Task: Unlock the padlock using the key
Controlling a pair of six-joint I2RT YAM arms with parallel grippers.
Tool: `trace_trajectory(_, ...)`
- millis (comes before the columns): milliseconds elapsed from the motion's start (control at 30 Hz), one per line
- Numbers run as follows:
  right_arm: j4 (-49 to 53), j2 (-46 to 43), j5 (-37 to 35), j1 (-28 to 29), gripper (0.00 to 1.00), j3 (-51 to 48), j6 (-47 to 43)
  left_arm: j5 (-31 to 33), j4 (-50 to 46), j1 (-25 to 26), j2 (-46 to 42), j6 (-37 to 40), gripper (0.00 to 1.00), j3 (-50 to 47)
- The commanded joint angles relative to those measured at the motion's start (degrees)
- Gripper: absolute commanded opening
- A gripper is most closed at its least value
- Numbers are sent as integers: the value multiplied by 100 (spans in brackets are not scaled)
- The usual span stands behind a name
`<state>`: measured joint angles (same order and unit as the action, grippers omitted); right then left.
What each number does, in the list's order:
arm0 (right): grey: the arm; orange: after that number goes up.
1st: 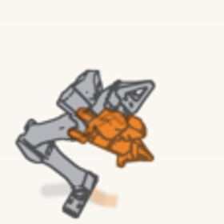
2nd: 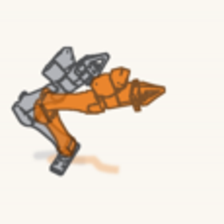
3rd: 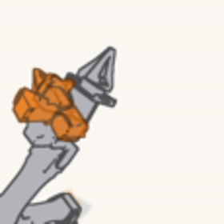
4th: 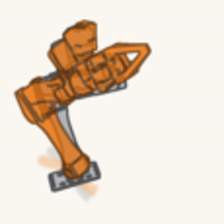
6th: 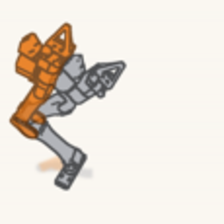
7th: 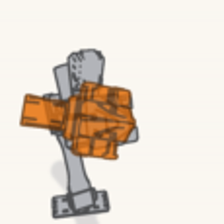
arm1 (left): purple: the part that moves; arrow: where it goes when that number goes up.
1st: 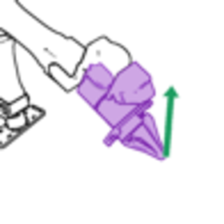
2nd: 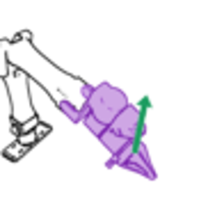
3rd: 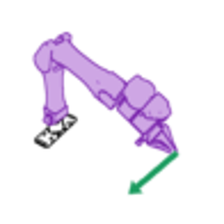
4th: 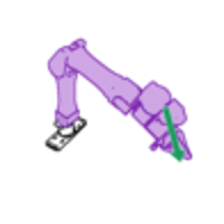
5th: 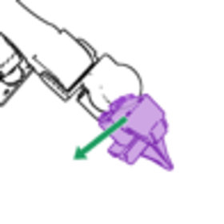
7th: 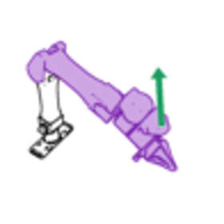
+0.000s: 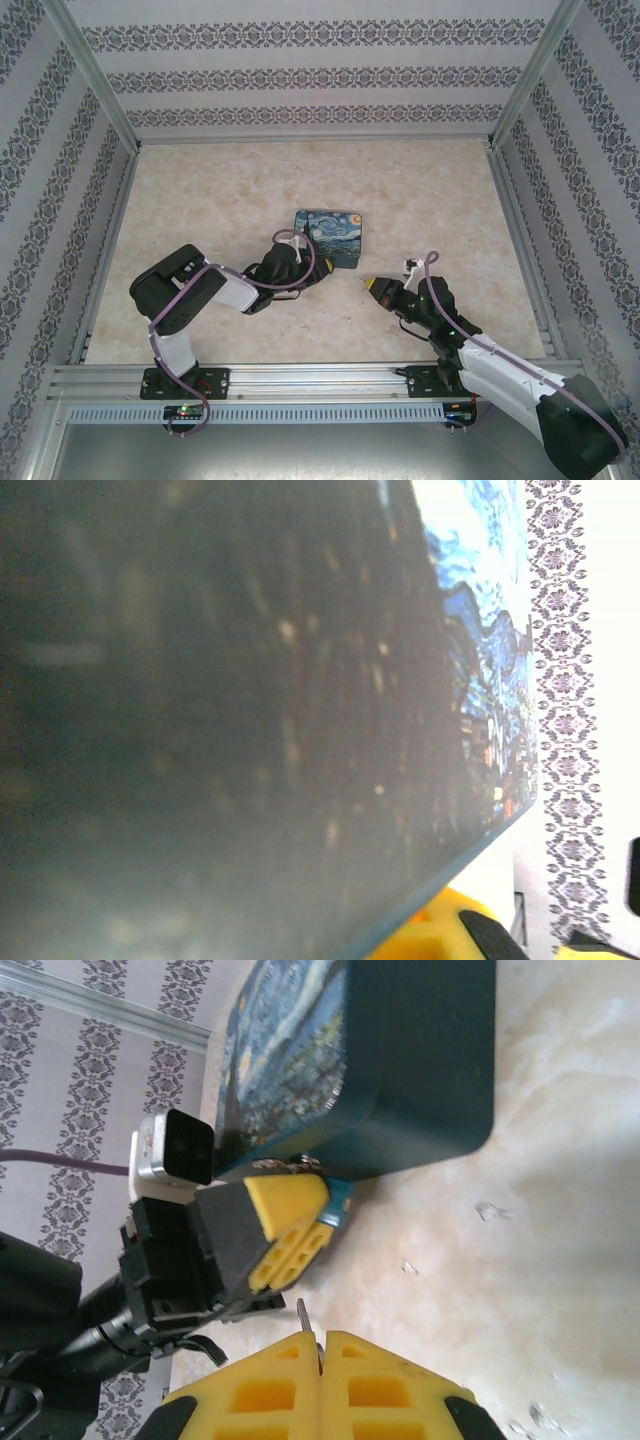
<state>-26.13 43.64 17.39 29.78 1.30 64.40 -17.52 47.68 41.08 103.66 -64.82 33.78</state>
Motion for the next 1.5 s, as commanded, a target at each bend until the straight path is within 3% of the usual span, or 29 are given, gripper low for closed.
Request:
trace_trajectory(0, -84, -116, -203, 84, 0, -212, 285, -561, 13, -56, -48, -489, 0, 144)
trace_trajectory(200, -100, -46, -567, 401, 0, -143, 418, -737, 512, -65, 181, -1042, 0, 168)
trace_trajectory(333, -279, 569, -754, 702, 0, 111, 350, -651, 926, -65, 295, -1328, 0, 40)
trace_trajectory(567, -1110, 1958, -1003, 1116, 0, 632, 349, -511, 896, -104, 158, -1179, 0, -63)
trace_trajectory(1067, -2844, 3859, -1166, 1247, 0, 1044, 973, -476, 560, -201, -429, -875, 0, -199)
trace_trajectory(1467, -3059, 4054, -1449, 1346, 0, 1073, 1068, -408, 353, -319, -777, -777, 0, -424)
